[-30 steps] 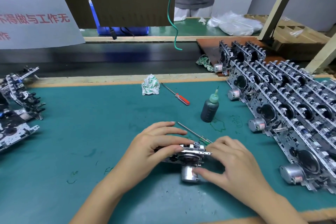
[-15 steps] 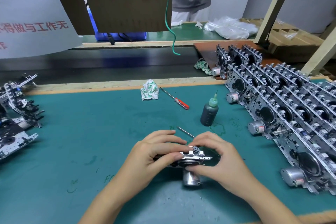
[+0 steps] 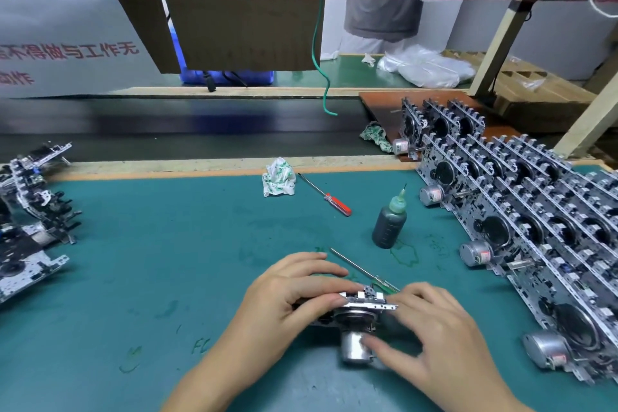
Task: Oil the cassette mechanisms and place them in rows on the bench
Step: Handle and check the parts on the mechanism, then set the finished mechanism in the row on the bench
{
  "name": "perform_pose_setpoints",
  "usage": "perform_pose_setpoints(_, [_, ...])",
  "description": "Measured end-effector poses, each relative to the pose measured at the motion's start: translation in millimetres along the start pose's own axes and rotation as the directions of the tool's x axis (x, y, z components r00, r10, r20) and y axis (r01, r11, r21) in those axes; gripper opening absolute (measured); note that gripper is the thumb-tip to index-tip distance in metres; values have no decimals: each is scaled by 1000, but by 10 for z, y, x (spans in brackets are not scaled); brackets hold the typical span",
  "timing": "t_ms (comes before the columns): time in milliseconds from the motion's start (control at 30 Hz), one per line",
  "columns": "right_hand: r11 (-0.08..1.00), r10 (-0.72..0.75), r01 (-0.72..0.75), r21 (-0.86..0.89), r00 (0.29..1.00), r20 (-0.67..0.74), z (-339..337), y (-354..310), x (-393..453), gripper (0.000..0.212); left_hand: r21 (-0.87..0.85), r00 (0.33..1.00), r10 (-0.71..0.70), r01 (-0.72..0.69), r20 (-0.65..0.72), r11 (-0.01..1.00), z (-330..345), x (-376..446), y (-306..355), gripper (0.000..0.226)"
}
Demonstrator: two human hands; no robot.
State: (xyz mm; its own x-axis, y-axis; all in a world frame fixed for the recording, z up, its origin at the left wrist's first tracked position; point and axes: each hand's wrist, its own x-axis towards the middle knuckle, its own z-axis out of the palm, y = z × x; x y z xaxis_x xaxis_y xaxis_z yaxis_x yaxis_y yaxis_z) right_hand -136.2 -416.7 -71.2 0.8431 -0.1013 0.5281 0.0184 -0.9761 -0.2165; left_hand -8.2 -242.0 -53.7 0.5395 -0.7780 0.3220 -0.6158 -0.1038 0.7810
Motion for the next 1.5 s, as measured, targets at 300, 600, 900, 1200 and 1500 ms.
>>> perform_pose_setpoints(300, [995, 84, -85, 59, 996, 18, -199, -48, 131, 43, -6, 999, 15, -15, 32, 1000, -92, -19, 32, 31])
perform_pose_setpoints(600, [899, -349, 397, -184, 904, 246, -338, -182, 684, 36, 416, 967, 241, -184, -88, 891, -295, -64, 86, 27])
perform_pose_setpoints(900, [920, -328, 360, -153, 923, 200, -583, -83, 673, 36, 457, 896, 437, -422, 78, 783, -375, 346, 349, 31])
perform_pose_setpoints(1200, [955, -60, 54, -292, 998, -12, -1932, 748, 322, 24, 339, 708, 676, -699, 203, 630, 417, 1656, 1472, 22])
perform_pose_setpoints(1500, [827, 350, -357, -434, 932, -99, -2925, 2116, -184, 33, 269, 596, 755, -801, 274, 535, 2073, 2970, 2381, 27])
